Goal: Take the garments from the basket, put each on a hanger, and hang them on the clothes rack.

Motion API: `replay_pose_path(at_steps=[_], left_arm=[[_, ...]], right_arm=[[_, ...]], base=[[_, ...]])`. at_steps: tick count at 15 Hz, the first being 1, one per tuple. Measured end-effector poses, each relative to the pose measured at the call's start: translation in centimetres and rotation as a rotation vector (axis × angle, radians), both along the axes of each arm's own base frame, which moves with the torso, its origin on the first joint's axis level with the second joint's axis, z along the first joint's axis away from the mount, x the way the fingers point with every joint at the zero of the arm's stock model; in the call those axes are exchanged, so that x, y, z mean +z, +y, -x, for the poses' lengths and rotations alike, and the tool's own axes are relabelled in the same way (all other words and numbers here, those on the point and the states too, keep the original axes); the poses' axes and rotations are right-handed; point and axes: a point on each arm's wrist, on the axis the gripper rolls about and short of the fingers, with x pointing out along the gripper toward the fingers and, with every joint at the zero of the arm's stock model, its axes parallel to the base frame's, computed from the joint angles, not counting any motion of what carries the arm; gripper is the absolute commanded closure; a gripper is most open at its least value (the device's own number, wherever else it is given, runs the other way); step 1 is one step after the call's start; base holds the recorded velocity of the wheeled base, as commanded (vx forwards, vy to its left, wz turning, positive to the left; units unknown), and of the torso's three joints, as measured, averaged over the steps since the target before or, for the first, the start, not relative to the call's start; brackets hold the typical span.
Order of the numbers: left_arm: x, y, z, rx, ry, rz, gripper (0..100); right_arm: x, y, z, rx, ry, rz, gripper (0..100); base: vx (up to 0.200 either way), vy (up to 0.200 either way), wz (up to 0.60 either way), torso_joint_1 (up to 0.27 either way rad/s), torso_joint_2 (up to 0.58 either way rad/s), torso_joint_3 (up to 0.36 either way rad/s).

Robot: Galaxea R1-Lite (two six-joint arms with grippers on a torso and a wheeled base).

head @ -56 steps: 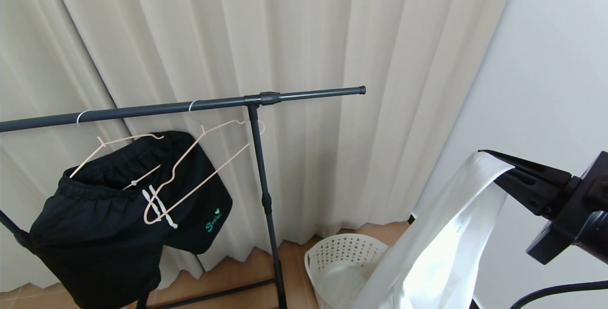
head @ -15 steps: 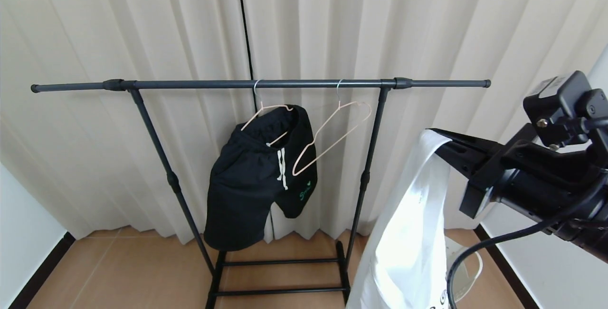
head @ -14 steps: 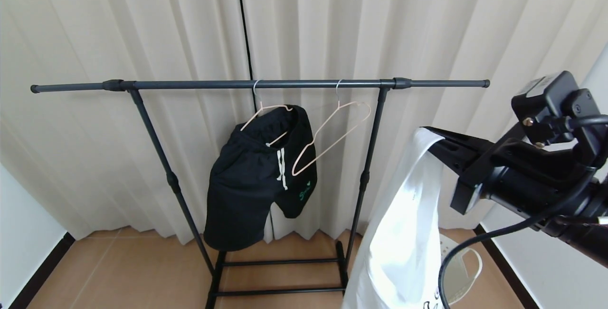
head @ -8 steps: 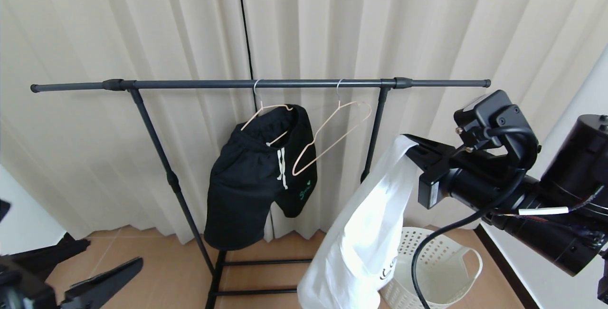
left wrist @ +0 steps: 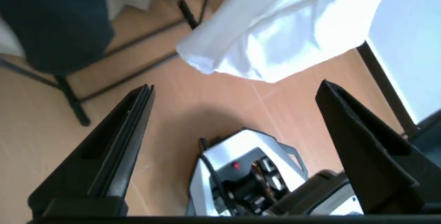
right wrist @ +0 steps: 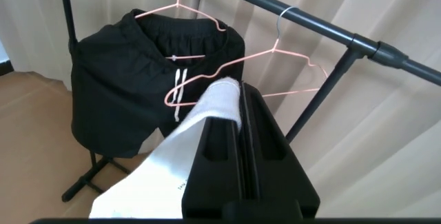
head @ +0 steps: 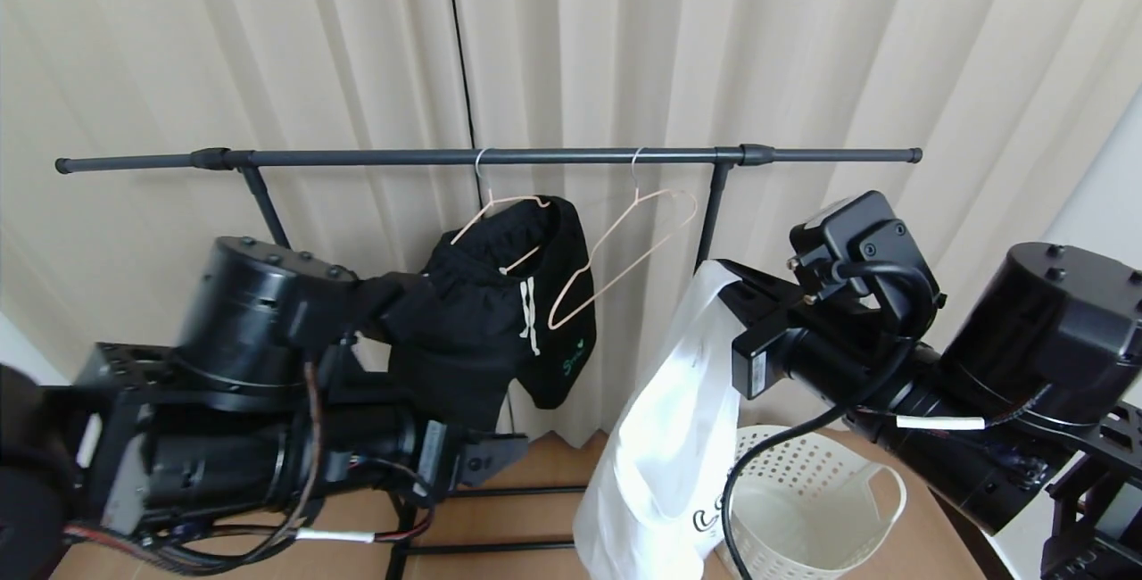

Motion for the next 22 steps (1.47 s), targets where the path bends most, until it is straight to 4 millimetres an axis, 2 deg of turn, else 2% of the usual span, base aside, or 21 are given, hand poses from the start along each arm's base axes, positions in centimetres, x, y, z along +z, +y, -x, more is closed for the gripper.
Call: replay_pose_path(at_steps=[4, 8, 11, 16, 22], left_arm=[[-1.8, -5.8, -2.9, -0.049, 0.076, 0.004, 0], [-3.0, -9.2, -5.2, -0.029, 0.112, 0.032, 0], [-4.0, -9.9, -6.3, 0.015, 0.151, 0.044, 0], [-5.8, -8.9, -7.9, 0.092, 0.199, 0.023, 0], [-7.7, -8.0, -8.1, 0.14, 0.238, -0.03, 0]], right_arm=[[-0.8, 0.8, 0.3, 0.024, 0.015, 0.013, 100], [-0.9, 1.3, 0.9, 0.052, 0.02, 0.019, 100], [-0.6, 1.3, 1.8, 0.073, 0.002, 0.003, 100], [-0.2, 1.1, 2.2, 0.078, -0.01, -0.009, 100], [0.4, 0.8, 2.3, 0.071, -0.025, -0.022, 100]], base=[[0.0, 0.0, 0.0, 0.0, 0.0, 0.0], [0.0, 0.0, 0.0, 0.0, 0.0, 0.0], [0.0, 0.0, 0.0, 0.0, 0.0, 0.0], [0.0, 0.0, 0.0, 0.0, 0.0, 0.0], [0.0, 0.0, 0.0, 0.0, 0.0, 0.0]])
